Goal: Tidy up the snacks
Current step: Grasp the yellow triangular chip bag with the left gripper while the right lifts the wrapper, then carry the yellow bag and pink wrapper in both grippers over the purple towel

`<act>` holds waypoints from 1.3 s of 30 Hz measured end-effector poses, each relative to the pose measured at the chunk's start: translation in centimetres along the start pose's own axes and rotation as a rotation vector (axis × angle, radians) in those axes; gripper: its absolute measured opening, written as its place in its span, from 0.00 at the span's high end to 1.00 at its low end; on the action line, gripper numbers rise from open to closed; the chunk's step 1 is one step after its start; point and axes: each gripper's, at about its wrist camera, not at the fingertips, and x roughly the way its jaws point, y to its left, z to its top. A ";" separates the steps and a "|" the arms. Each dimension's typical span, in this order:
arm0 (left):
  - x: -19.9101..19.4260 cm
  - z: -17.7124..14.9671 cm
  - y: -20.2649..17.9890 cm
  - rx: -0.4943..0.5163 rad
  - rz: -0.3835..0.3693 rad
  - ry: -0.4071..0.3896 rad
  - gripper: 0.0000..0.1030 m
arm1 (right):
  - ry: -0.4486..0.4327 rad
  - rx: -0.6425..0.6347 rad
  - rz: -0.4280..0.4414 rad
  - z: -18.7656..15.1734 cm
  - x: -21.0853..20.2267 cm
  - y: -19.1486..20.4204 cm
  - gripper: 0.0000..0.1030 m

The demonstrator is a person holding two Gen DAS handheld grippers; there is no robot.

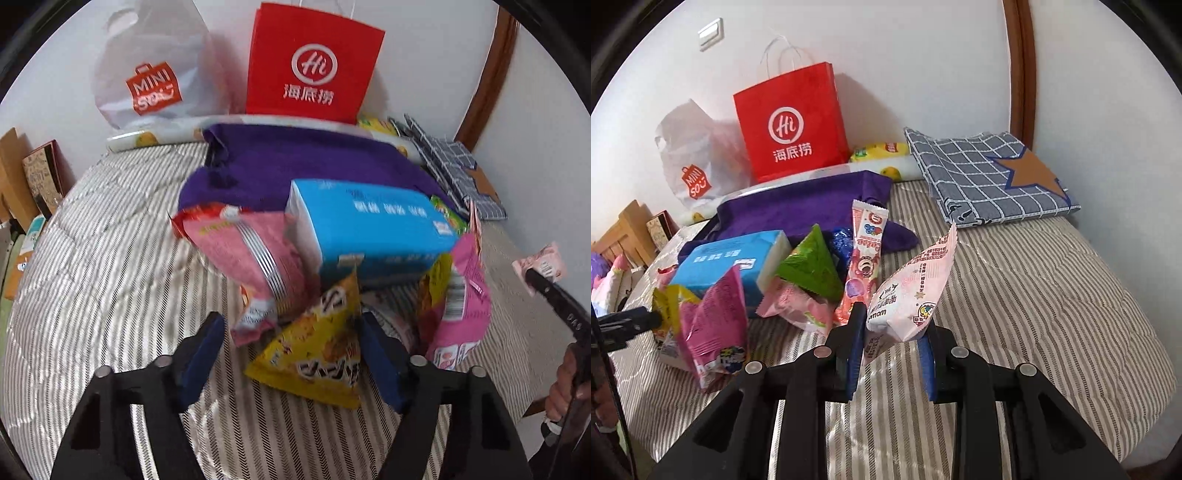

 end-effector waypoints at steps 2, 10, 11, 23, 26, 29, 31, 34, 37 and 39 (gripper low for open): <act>0.2 -0.1 0.0 -0.002 -0.014 0.003 0.34 | -0.005 -0.002 -0.001 -0.1 -0.4 0.0 0.74; 1.6 0.2 -0.7 0.003 -0.012 0.035 0.35 | 0.003 -0.006 0.025 0.0 -0.4 0.2 0.74; 1.6 0.2 -0.8 0.008 -0.013 0.032 0.40 | 0.003 -0.011 0.033 0.2 -0.4 0.3 0.78; -0.6 0.2 -0.3 -0.023 -0.029 0.019 0.77 | 0.054 -0.070 0.105 1.2 0.8 1.0 0.82; -0.4 0.1 -0.4 -0.029 -0.023 0.017 0.77 | 0.104 -0.063 0.101 0.4 1.5 -0.1 0.53; -0.3 0.0 -0.6 -0.031 -0.014 0.010 0.77 | 0.145 -0.081 0.094 -0.8 2.2 -0.5 0.51; -0.4 0.0 -0.8 -0.024 -0.010 0.009 0.78 | 0.180 -0.089 0.081 -1.8 3.1 -0.5 0.51; -0.5 0.0 -0.7 -0.025 -0.013 0.016 0.78 | 0.220 -0.087 0.057 -2.9 4.3 -0.6 0.51; -0.4 -0.1 -0.6 -0.018 -0.018 0.024 0.75 | 0.199 -0.109 0.026 -3.3 4.4 -0.2 0.50; -0.1 -0.2 -0.6 -0.021 -0.026 0.035 0.66 | 0.194 -0.113 0.027 -3.3 4.1 0.0 0.60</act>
